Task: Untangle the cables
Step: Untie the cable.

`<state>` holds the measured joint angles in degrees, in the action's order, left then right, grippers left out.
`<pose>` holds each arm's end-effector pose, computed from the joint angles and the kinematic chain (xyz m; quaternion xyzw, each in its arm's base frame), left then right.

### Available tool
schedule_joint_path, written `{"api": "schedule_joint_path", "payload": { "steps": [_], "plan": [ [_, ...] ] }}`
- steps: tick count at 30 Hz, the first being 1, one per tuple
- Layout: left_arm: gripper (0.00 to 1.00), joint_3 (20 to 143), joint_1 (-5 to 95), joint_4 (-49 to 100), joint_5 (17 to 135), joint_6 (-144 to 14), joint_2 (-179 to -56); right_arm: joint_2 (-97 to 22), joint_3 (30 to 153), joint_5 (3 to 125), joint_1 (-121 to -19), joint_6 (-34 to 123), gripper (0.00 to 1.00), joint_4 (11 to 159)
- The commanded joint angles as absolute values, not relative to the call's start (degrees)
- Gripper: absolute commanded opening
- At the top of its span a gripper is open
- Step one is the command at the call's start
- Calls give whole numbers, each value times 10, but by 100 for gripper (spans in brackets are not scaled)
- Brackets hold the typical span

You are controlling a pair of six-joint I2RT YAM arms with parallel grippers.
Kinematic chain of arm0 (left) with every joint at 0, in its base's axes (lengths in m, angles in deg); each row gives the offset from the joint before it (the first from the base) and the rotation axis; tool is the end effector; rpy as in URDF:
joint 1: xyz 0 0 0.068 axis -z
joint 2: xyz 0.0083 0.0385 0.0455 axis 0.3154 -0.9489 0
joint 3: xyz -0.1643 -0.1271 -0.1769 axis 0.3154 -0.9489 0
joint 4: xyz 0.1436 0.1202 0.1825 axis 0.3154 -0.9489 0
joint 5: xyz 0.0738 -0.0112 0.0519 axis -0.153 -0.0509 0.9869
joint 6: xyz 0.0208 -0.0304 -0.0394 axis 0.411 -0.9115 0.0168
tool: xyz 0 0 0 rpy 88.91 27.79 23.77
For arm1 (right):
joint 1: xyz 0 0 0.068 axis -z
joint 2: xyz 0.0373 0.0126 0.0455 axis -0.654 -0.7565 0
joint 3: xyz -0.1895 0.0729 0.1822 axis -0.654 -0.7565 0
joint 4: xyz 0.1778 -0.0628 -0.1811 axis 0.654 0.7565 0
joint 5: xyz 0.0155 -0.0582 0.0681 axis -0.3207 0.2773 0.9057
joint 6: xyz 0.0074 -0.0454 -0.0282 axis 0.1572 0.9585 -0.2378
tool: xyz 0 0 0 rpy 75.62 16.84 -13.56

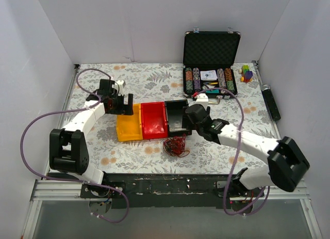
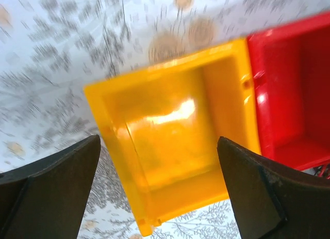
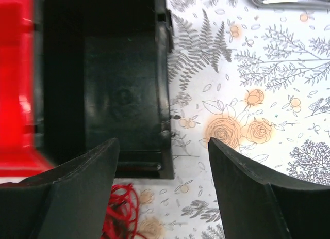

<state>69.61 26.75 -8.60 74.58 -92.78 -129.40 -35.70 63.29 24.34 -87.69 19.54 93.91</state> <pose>0.3049 -0.0508 0.2249 -0.2391 0.9306 -0.1808 0.2099 0.2114 0.1982 0.2250 -0.0025 0.8837 0.0607 0.4641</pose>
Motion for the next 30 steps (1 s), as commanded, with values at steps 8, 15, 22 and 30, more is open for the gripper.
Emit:
{"api": "schedule_joint_path", "payload": {
  "steps": [8, 15, 22, 30],
  "plan": [
    [98, 815, 278, -248, 540, -792, -1199, -275, 578, 312, -1020, 198, 75, 878],
    [98, 717, 424, -245, 513, -712, -1096, -323, 562, 326, -1039, 190, 72, 835],
    [98, 618, 527, -169, 521, -691, -1059, -305, 510, 354, -1065, 154, 42, 821],
    [98, 552, 621, -68, 569, -663, -1076, -248, 457, 351, -1098, 116, 25, 821]
  ]
}}
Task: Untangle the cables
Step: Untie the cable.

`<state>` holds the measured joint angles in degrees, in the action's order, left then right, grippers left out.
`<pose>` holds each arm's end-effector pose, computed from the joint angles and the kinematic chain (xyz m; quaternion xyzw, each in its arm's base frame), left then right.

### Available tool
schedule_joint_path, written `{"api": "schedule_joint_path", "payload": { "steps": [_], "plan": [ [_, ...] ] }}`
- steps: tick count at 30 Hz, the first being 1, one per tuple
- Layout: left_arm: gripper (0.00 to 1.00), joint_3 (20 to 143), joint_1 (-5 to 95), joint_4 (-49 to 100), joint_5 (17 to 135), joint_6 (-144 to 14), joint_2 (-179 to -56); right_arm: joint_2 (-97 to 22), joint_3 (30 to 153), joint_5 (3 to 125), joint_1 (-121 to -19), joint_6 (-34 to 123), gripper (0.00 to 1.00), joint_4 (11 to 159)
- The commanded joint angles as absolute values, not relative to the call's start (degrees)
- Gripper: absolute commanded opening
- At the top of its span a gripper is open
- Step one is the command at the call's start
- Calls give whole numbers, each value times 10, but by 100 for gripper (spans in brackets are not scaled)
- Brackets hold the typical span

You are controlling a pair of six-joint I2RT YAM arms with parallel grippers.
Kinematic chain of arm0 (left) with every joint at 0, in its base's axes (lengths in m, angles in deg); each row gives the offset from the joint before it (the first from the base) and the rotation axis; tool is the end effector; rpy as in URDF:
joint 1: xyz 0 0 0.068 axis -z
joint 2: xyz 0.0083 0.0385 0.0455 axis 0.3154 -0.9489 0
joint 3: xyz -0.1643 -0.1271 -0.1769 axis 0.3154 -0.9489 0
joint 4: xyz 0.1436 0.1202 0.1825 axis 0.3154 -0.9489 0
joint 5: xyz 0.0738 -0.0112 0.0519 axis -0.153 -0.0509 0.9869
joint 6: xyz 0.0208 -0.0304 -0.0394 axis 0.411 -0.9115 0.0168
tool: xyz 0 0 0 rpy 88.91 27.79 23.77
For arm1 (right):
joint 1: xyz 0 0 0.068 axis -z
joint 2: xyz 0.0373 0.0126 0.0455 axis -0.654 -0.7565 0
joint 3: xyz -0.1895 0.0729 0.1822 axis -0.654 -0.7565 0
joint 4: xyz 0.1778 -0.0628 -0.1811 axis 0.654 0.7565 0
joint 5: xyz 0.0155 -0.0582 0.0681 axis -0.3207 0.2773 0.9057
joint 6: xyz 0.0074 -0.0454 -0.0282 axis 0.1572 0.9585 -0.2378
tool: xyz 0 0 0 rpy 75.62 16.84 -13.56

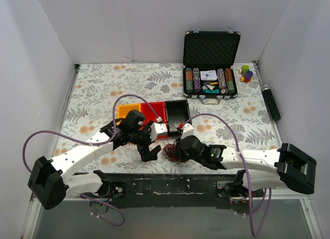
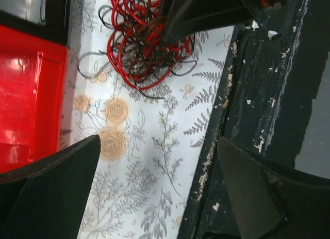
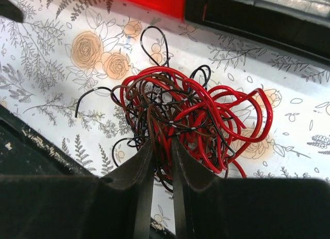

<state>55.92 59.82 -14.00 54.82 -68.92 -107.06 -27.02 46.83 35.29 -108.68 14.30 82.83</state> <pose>0.1525 -0.1578 0.2447 0.2763 0.8859 -0.3478 0.1334 0.1036 0.2211 0.1858 -0.1582 0.8734 0.2448 0.3903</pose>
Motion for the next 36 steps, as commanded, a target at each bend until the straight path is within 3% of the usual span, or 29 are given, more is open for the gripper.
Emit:
{"api": "schedule_joint_path", "payload": {
  "steps": [1, 6, 17, 24, 31, 35, 36],
  "plan": [
    [98, 554, 627, -59, 571, -664, -1084, -246, 456, 350, -1100, 116, 25, 821],
    [98, 556, 652, -23, 581, -667, -1116, -237, 455, 348, -1101, 116, 25, 817],
    [84, 529, 680, 54, 636, -613, -1164, -219, 454, 358, -1103, 124, 22, 811],
    [62, 533, 680, 70, 627, -620, -1172, -226, 463, 367, -1103, 132, 21, 816],
    [31, 533, 687, 8, 607, -589, -1180, -218, 461, 351, -1102, 129, 20, 821],
    [0, 535, 687, 2, 616, -587, -1175, -218, 463, 342, -1102, 128, 18, 831],
    [0, 536, 687, 2, 621, -590, -1174, -219, 462, 341, -1103, 128, 18, 832]
  ]
}}
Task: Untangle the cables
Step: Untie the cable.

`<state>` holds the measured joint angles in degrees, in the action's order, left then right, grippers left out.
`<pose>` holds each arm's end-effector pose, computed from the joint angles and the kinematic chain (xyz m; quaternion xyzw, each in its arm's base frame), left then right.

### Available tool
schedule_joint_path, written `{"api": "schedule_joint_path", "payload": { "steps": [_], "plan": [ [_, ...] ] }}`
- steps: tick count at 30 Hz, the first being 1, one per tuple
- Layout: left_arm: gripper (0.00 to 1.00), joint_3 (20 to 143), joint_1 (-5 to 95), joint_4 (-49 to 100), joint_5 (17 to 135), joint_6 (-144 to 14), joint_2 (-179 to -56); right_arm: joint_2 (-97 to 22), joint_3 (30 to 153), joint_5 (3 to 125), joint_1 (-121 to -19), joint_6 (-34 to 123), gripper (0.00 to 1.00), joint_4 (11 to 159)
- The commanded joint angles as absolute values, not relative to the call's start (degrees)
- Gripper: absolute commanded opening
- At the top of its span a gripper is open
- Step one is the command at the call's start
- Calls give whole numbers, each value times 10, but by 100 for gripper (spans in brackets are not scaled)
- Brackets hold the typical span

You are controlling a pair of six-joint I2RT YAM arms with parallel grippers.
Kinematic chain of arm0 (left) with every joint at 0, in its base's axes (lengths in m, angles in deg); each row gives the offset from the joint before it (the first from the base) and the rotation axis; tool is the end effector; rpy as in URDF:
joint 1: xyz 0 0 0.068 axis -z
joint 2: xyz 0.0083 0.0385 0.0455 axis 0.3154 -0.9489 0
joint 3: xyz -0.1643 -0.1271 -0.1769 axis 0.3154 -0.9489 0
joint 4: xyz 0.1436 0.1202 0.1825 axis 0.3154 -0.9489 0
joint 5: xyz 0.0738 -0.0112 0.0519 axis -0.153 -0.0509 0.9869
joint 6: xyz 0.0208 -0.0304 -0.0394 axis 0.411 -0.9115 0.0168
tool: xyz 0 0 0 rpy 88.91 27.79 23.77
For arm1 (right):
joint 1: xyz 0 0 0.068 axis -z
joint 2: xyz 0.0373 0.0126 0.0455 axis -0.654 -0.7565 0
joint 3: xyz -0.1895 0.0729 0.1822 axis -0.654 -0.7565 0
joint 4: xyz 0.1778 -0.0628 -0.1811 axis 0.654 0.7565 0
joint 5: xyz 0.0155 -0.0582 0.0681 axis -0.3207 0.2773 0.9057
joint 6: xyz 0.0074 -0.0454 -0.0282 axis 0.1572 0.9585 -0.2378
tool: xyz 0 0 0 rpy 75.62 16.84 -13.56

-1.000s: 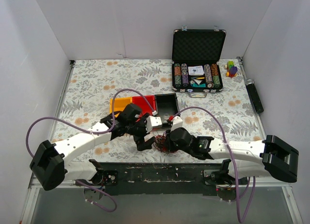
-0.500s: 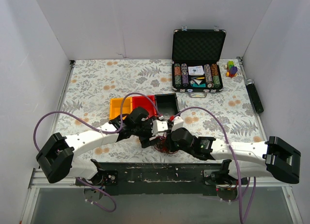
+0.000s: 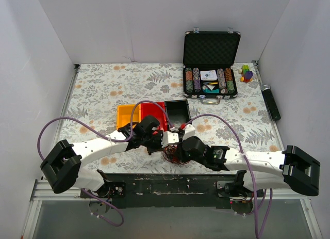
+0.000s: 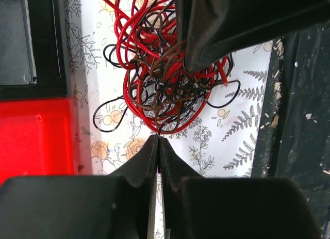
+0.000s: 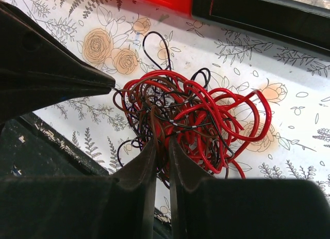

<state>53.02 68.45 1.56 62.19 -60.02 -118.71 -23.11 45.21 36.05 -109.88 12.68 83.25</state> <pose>0.1558 -0.2068 0.1993 0.3965 0.8499 -0.3004 0.1741 0.0948 0.2138 0.1911 -0.1537 0.8679 0.2705 0.3872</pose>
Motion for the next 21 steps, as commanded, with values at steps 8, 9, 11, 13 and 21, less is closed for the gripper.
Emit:
{"api": "schedule_joint_path", "payload": {
  "steps": [8, 9, 11, 13, 21],
  "plan": [
    [0, 597, 687, -41, 627, -632, -1143, -207, 445, 333, -1103, 120, 18, 836],
    [0, 609, 687, -49, 630, -640, -1139, -207, 443, 332, -1102, 119, 18, 837],
    [0, 629, 687, -63, 638, -656, -1129, -204, 438, 331, -1102, 117, 18, 839],
    [0, 648, 687, -80, 642, -669, -1117, -202, 433, 329, -1102, 116, 18, 841],
    [0, 688, 687, -116, 651, -706, -1072, -193, 418, 322, -1103, 109, 18, 862]
  ]
}}
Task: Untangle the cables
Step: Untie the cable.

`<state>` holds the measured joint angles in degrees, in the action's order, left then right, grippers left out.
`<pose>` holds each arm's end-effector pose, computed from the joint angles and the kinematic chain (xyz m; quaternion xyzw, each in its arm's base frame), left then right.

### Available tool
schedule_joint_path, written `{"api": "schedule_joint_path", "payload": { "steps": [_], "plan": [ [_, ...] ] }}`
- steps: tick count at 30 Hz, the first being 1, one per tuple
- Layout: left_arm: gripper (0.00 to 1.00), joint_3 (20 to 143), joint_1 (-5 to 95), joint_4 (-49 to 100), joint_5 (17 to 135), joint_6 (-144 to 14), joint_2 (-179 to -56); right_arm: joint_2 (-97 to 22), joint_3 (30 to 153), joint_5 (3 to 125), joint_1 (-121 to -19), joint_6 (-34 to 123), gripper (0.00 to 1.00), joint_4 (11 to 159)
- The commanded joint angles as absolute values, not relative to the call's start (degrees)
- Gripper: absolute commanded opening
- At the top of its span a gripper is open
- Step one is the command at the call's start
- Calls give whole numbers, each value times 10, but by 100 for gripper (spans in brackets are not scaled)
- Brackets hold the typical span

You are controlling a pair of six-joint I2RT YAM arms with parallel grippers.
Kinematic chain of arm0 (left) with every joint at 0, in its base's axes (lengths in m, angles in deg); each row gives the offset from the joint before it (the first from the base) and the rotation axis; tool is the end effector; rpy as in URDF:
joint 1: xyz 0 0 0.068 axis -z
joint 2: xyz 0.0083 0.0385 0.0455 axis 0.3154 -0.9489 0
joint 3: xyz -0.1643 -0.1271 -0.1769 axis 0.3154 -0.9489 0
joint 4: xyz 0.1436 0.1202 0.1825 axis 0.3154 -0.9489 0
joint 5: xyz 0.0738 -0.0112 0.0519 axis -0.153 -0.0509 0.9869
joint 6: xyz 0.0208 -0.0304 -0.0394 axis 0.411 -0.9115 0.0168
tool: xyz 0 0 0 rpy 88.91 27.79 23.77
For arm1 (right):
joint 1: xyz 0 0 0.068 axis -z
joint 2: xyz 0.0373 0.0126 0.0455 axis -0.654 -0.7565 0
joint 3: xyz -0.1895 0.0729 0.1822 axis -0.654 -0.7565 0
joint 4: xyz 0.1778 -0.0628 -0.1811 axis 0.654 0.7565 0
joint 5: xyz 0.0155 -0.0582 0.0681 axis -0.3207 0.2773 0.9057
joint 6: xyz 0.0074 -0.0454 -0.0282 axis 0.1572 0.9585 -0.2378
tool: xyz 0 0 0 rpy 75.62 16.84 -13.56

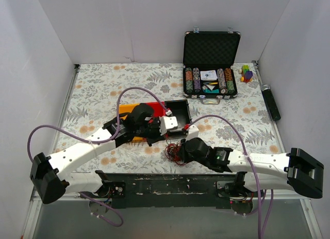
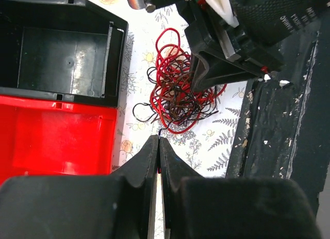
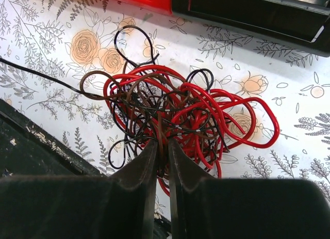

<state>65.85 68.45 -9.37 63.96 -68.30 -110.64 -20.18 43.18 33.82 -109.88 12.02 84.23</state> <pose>0.1523 -0.2010 0.2903 0.3353 0.8479 -0.3395 0.2310 0.0920 0.2029 0.1893 -0.1397 0.8682 0.2609 0.3982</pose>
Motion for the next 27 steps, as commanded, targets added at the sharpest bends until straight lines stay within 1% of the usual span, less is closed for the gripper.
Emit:
{"api": "schedule_joint_path", "payload": {
  "steps": [1, 6, 10, 17, 22, 25, 26, 27],
  "plan": [
    [0, 693, 686, -115, 659, -712, -1066, -190, 416, 322, -1102, 106, 18, 865],
    [0, 729, 684, -81, 713, -744, -1026, -179, 405, 315, -1102, 96, 18, 881],
    [0, 780, 684, -14, 780, -759, -994, -174, 402, 310, -1102, 88, 18, 902],
    [0, 913, 684, -7, 815, -790, -1010, -165, 396, 305, -1102, 77, 18, 924],
    [0, 964, 684, 43, 883, -809, -1007, -165, 394, 305, -1102, 70, 18, 934],
    [0, 997, 684, 43, 888, -814, -1017, -167, 389, 306, -1103, 67, 18, 937],
    [0, 1008, 684, 46, 888, -814, -1020, -167, 389, 306, -1102, 66, 19, 938],
    [0, 1020, 684, 53, 897, -814, -1025, -166, 389, 307, -1103, 66, 22, 939]
  ]
}}
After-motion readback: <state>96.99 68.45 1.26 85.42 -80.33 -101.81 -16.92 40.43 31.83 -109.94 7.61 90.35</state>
